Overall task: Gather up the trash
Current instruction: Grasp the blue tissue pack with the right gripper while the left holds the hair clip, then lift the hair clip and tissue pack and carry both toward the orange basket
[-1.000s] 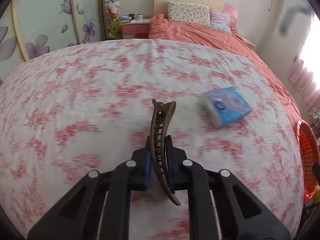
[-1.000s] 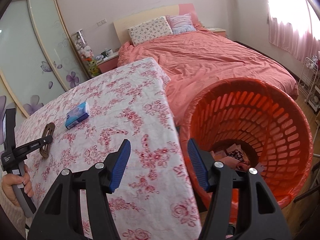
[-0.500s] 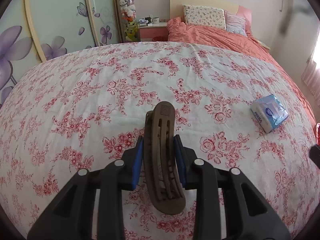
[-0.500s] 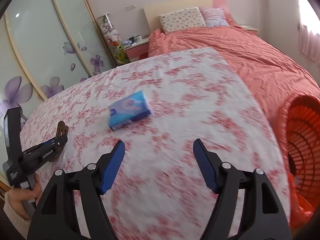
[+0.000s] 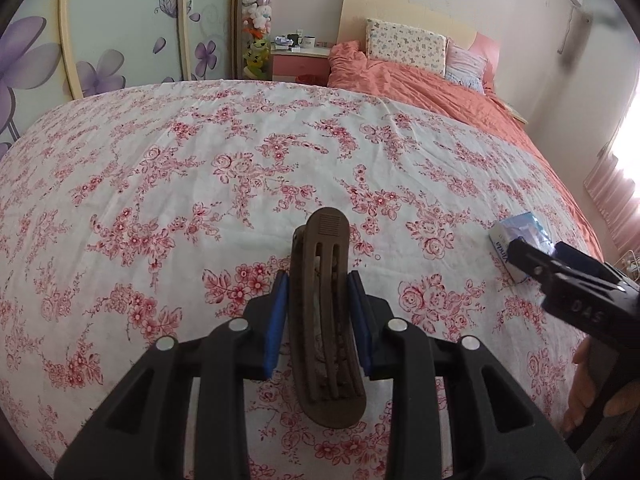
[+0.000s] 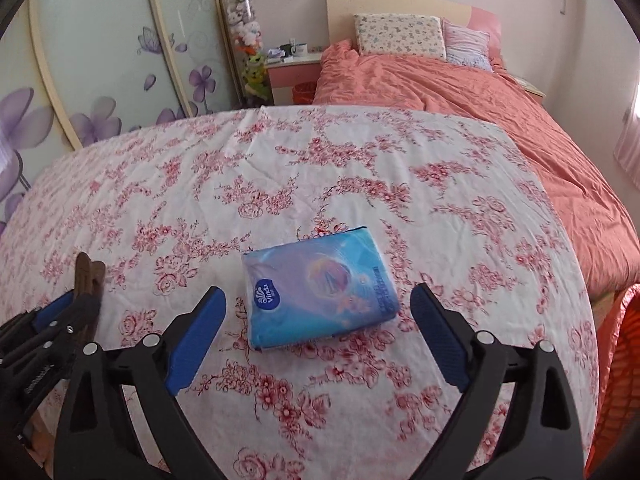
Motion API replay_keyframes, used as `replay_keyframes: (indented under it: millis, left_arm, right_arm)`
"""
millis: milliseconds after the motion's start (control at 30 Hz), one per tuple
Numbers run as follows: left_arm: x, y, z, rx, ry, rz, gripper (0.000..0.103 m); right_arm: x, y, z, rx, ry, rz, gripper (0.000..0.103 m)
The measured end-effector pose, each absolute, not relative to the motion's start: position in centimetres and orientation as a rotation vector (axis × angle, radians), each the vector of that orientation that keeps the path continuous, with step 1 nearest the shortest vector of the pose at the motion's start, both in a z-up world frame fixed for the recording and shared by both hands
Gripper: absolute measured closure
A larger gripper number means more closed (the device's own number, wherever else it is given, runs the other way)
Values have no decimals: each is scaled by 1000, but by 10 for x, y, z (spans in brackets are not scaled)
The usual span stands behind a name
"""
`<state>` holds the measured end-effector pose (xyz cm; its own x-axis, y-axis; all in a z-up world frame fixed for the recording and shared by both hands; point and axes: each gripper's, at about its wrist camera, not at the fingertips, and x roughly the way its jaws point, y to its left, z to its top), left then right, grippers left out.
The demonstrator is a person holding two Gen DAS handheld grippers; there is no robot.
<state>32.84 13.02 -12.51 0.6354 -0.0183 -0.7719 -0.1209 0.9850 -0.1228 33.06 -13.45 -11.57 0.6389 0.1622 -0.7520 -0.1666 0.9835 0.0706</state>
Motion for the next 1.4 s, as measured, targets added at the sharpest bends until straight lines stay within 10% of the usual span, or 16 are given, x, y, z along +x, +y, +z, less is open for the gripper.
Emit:
replay_keyframes:
  millis: [133, 567, 1400]
  left_arm:
    - [329, 131, -125, -177, 880, 55, 73]
    - [330, 128, -124, -172, 877, 22, 61]
    - [330, 113, -125, -71, 892, 50, 71]
  right_arm:
    - [332, -139, -117, -8, 882, 171, 27]
    - [272, -215, -120, 28, 882, 80, 27]
    - [273, -215, -123, 12, 882, 54, 29]
